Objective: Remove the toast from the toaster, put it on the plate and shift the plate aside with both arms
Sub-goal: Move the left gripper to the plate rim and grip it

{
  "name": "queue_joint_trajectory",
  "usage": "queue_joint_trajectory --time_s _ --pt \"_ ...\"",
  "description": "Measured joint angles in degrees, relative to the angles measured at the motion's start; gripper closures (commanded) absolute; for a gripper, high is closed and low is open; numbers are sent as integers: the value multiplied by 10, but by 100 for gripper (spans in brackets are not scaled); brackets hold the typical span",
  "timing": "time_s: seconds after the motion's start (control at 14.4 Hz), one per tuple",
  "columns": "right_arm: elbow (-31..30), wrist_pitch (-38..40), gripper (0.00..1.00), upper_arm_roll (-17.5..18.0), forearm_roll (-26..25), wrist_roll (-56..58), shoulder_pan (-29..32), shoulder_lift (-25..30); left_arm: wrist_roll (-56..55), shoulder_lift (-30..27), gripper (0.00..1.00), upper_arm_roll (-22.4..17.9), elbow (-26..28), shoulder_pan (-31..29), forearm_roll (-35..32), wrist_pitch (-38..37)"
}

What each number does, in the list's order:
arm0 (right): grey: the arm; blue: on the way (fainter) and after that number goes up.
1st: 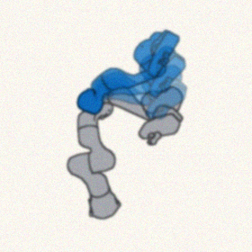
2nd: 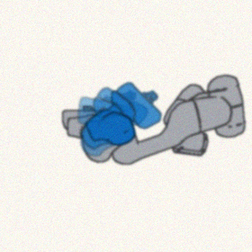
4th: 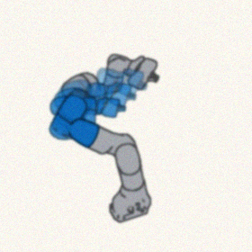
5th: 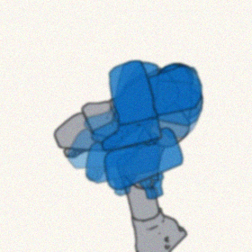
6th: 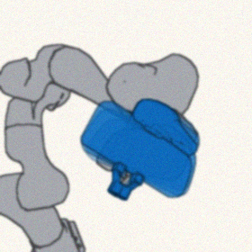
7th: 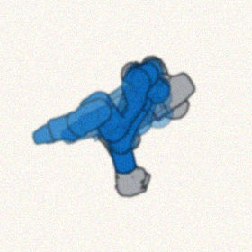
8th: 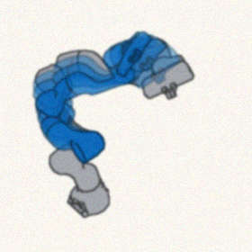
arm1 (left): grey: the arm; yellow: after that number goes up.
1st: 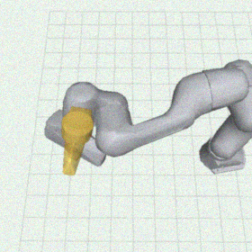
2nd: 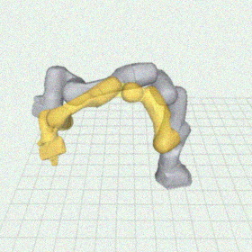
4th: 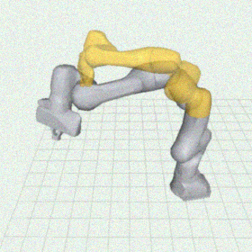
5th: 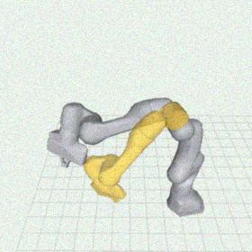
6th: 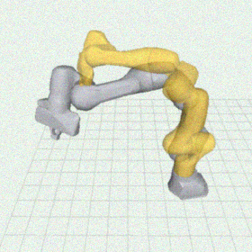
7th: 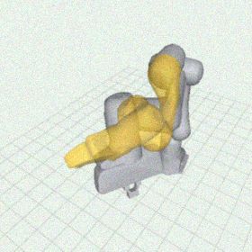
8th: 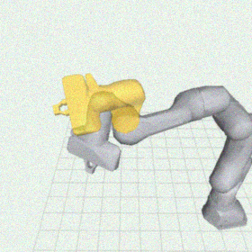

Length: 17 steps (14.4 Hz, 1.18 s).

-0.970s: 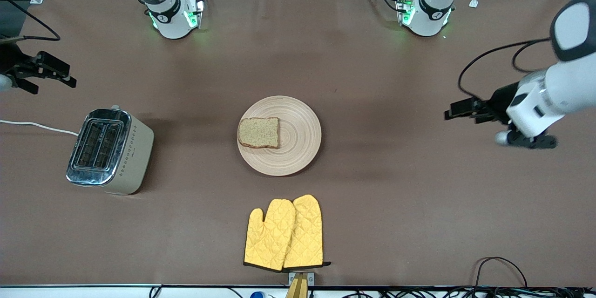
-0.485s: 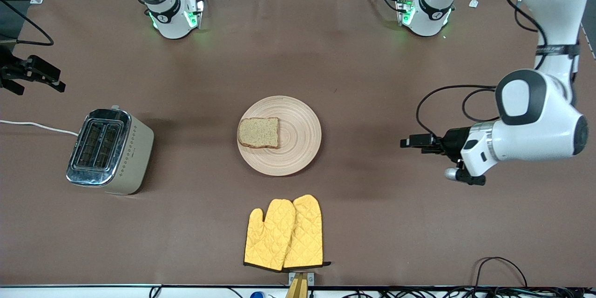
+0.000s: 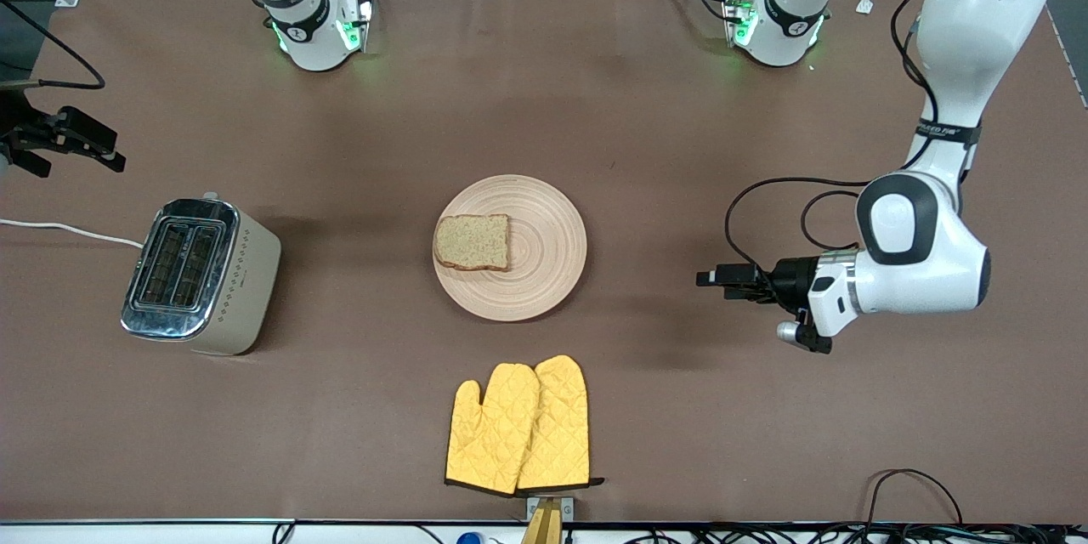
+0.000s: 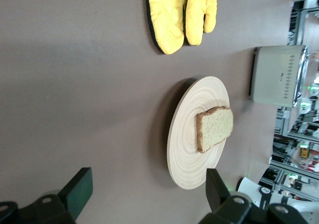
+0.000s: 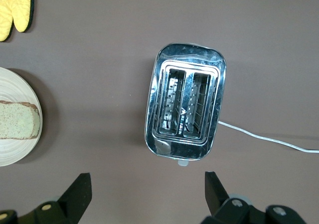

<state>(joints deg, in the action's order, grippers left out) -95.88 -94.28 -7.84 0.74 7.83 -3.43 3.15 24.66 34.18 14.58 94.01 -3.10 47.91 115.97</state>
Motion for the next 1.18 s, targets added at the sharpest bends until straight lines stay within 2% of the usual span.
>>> queue_joint_trajectory --time_s 0.21,0.42,0.69,1.18 --pt "-1 4 0 1 -16 0 0 -2 51 23 4 19 18 4 61 49" --pt "-1 5 0 1 -21 0 0 -2 108 46 9 26 26 11 132 62" --pt "0 6 0 1 -21 -1 -1 -2 139 71 22 31 30 34 201 61" --pt "0 6 0 2 -21 -2 -1 -2 141 86 38 32 62 81 216 63"
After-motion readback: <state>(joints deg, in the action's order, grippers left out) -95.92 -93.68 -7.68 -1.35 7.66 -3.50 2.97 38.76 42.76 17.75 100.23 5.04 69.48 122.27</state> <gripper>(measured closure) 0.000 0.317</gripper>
